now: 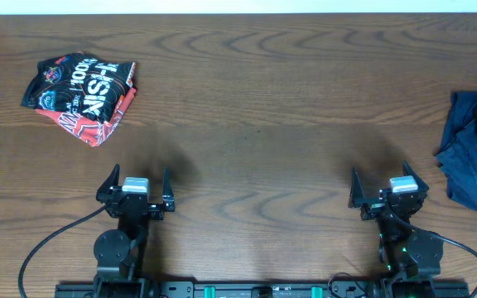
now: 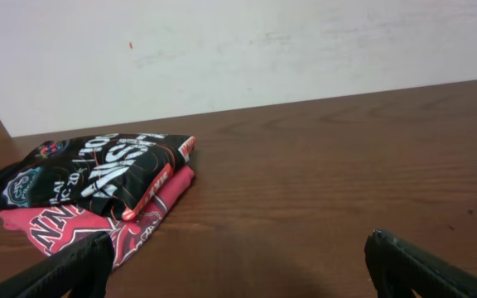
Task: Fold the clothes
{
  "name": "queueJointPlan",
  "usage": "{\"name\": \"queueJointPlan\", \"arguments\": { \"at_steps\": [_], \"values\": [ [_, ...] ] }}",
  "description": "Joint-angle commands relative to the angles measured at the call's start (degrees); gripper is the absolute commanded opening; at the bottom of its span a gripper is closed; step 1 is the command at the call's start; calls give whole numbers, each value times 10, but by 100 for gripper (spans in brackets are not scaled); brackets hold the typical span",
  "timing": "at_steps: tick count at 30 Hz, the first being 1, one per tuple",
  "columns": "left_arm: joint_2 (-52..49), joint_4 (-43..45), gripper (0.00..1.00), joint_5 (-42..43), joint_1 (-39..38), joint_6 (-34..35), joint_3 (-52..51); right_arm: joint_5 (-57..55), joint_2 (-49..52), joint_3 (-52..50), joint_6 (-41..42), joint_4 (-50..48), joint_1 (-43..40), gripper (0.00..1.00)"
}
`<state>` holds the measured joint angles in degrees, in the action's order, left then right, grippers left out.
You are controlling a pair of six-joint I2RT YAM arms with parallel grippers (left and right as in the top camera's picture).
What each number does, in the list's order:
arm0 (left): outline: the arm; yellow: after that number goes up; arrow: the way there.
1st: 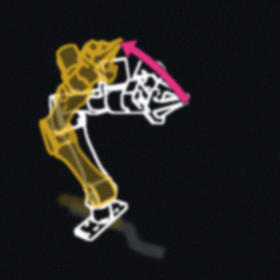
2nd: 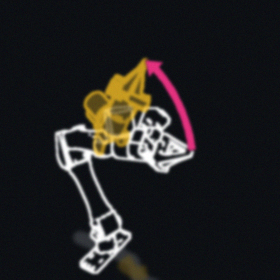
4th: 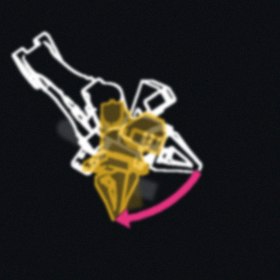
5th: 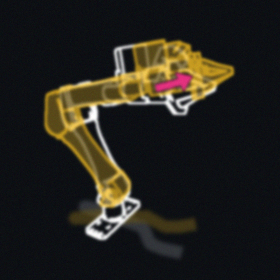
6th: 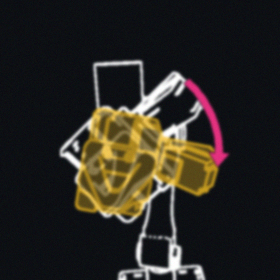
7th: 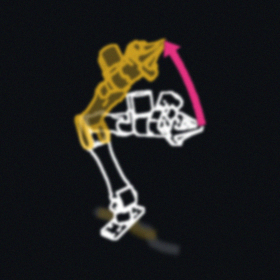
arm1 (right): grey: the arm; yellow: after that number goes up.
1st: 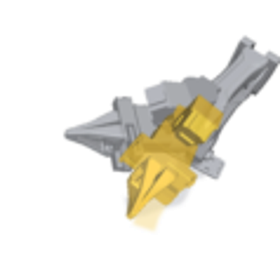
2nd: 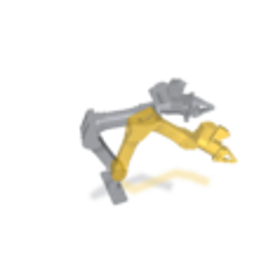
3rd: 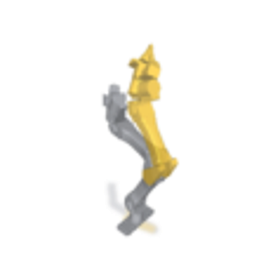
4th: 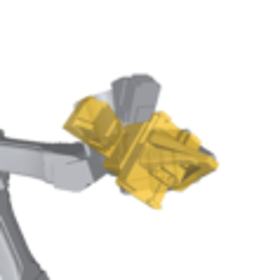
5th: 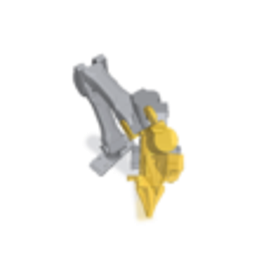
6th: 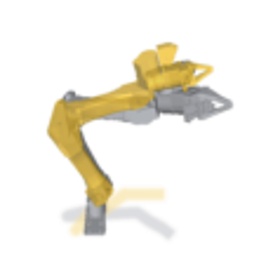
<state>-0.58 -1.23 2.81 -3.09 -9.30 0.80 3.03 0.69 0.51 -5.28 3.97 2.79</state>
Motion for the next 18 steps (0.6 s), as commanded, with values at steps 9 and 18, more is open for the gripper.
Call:
{"name": "queueJointPlan", "arguments": {
  "at_steps": [9, 18],
  "values": [
    [3, -26, 98, -5, 3, 63, 0, 2, -1, 1, 12, 1, -3, 99],
    [-71, -33, 98, 11, 3, 144, 75, -35, 60, 90, 20, 58, -3, 99]
  ]
}}
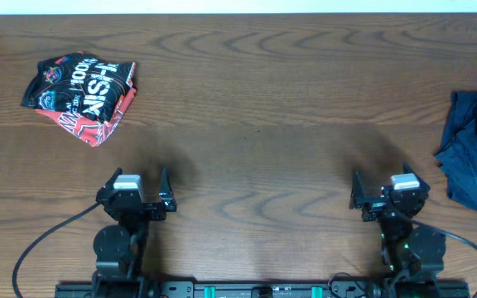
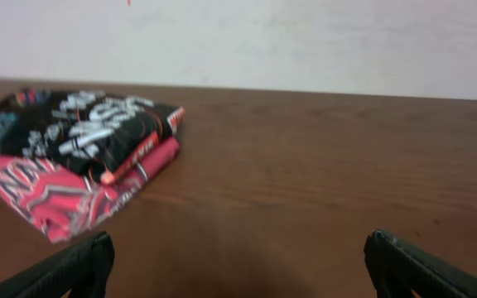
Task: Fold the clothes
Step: 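Reach the right gripper to the black shirt pile and grasp it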
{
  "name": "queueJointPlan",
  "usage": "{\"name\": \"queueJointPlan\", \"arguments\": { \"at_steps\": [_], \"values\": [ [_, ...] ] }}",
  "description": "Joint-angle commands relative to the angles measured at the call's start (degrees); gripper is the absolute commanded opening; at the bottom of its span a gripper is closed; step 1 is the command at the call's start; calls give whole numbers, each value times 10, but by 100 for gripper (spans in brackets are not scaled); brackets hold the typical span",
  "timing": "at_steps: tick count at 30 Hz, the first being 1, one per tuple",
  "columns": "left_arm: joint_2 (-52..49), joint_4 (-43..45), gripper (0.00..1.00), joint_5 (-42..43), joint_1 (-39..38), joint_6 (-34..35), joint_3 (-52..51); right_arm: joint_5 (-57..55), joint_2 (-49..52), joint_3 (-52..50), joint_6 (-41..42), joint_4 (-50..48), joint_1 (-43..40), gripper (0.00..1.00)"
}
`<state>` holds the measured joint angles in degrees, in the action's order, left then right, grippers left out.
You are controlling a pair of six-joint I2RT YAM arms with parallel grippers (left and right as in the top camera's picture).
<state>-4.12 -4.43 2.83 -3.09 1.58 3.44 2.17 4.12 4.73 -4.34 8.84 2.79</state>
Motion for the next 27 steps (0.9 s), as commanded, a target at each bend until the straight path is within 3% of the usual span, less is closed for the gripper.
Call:
{"name": "queueJointPlan", "arguments": {
  "at_steps": [1, 10, 17, 21, 27],
  "values": [
    [-55, -5, 98, 13, 3, 35, 63, -34, 45, 64, 11, 16, -3, 99],
    [-285, -166, 98, 12, 3, 35, 271, -43, 276, 224, 11, 87, -4, 99],
    [-422, -351, 98, 12, 3, 35, 432, -43, 518, 425, 9, 245, -6, 99],
    [-452, -414, 98, 20, 3, 35, 478, -46, 627, 530, 4, 306, -6, 99],
    [-447, -413, 98, 21, 3, 35, 482, -238, 693, 558, 1, 247, -35, 97]
  ]
}}
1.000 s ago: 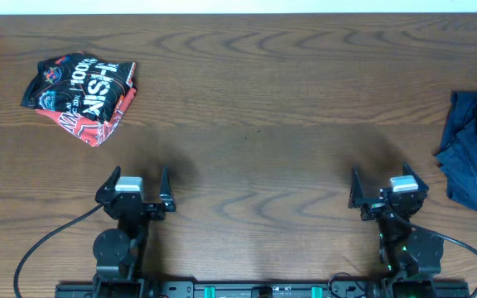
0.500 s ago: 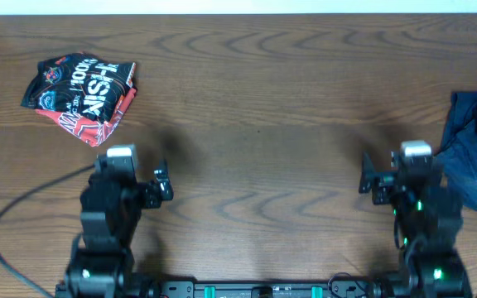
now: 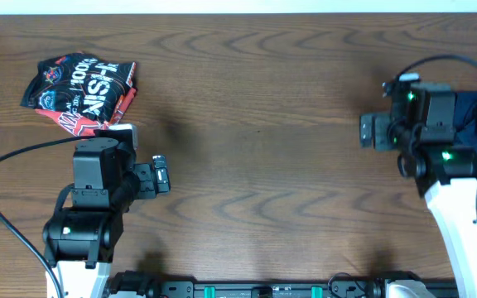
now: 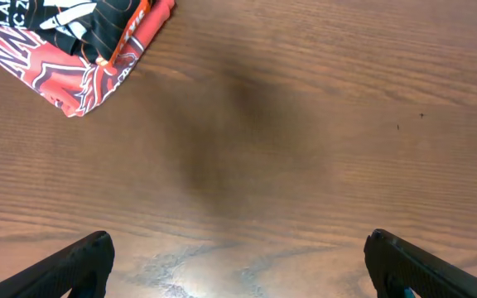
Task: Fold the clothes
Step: 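Reach the right gripper to the black shirt pile and grasp it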
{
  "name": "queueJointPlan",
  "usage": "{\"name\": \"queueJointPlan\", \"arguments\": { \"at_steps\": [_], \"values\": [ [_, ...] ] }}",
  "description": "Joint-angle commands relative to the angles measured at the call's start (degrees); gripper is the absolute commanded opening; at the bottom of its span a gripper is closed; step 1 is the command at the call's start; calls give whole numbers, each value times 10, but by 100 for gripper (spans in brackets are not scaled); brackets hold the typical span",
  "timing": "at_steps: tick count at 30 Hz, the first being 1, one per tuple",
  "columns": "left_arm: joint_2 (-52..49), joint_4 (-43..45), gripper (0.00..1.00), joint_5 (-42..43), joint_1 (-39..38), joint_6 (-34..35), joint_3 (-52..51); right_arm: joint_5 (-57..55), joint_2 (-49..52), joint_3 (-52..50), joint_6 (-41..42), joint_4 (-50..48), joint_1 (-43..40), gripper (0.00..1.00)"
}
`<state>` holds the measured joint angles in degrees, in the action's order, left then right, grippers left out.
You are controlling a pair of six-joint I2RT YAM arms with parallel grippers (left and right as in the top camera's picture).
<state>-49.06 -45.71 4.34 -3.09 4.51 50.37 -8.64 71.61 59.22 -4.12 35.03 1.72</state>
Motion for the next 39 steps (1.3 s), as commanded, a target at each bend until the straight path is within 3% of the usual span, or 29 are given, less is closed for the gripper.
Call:
{"name": "queueJointPlan", "arguments": {
  "at_steps": [1, 3, 13, 31, 38, 39],
  "values": [
    [2, 0, 98, 6, 3, 5, 13, -176, 29, 13, 5, -31, -38, 95],
    [2, 2, 98, 6, 3, 5, 13, -240, 54, 13, 9, -67, -77, 88],
    [2, 24, 98, 6, 3, 5, 12, -242, 214, 13, 7, -157, -233, 54],
    [1, 44, 98, 6, 3, 5, 12, -207, 371, 13, 13, -349, -282, 54],
    [1, 45, 98, 6, 3, 5, 12, -209, 393, 13, 14, -382, -287, 50],
    [1, 45, 98, 6, 3, 5, 12, -209, 395, 13, 15, -386, -289, 44]
  ]
}}
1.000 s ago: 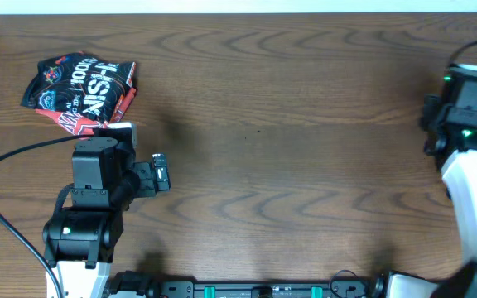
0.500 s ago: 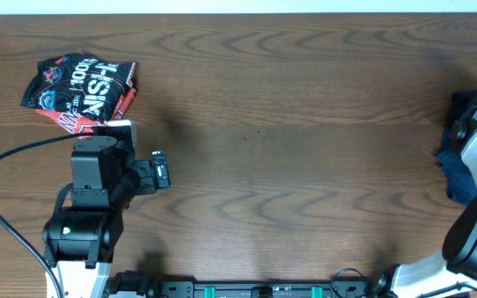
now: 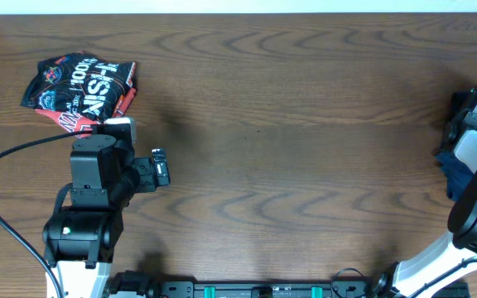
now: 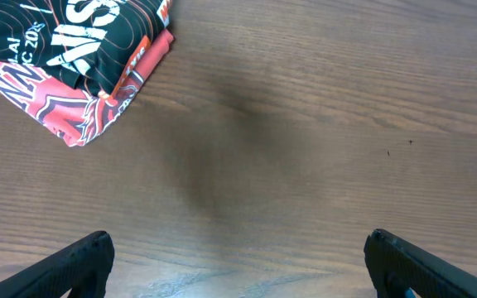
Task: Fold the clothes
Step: 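Reach the right gripper to the black shirt pile and grasp it, then lift the black shirt with the right gripper toward table center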
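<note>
A folded pile, a black printed garment on a red printed one [image 3: 79,89], lies at the table's far left and shows at the top left of the left wrist view [image 4: 73,58]. My left gripper [image 4: 237,269] hangs open over bare wood just right of the pile, and its fingertips [image 4: 73,265] hold nothing. A crumpled dark blue garment [image 3: 462,170] lies at the right edge. My right arm reaches over it. Its jaws are too dark against the cloth to make out.
The brown wooden table [image 3: 288,124] runs across the whole view, with a white wall edge along the back. The arm bases and cables sit at the front edge.
My right arm has moved from right of centre out to the table's right edge, over the blue garment. The left gripper has shifted slightly towards the folded pile and is still open.
Both arms first rested low at the front edge, grippers open and looking along the table. Then both were raised, the left beside the folded pile and the right near the blue garment. Now the right arm is over that garment.
</note>
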{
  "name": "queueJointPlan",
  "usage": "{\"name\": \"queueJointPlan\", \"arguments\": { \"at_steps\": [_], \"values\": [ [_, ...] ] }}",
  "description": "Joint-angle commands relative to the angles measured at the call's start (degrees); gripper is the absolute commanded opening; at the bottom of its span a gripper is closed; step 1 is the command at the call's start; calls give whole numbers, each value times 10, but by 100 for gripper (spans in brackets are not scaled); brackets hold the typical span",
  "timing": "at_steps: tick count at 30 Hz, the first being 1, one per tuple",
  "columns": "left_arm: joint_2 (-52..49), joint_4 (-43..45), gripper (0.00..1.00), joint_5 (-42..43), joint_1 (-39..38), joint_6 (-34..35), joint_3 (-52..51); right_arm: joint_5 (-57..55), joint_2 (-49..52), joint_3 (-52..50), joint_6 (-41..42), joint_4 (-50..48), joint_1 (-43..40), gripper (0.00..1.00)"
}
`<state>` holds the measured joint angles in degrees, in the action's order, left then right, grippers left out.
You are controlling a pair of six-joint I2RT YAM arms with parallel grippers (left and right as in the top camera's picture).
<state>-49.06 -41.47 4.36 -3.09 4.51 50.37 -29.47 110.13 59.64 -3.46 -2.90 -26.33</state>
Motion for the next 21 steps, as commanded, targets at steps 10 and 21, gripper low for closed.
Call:
{"name": "queueJointPlan", "arguments": {
  "at_steps": [10, 21],
  "values": [
    [1, 7, 98, 5, 3, 5, 12, -1, -2, 27, 9, 15, -11, 1],
    [1, 26, 98, 5, 3, 5, 12, 431, -144, 253, -127, 255, 87, 1]
  ]
}}
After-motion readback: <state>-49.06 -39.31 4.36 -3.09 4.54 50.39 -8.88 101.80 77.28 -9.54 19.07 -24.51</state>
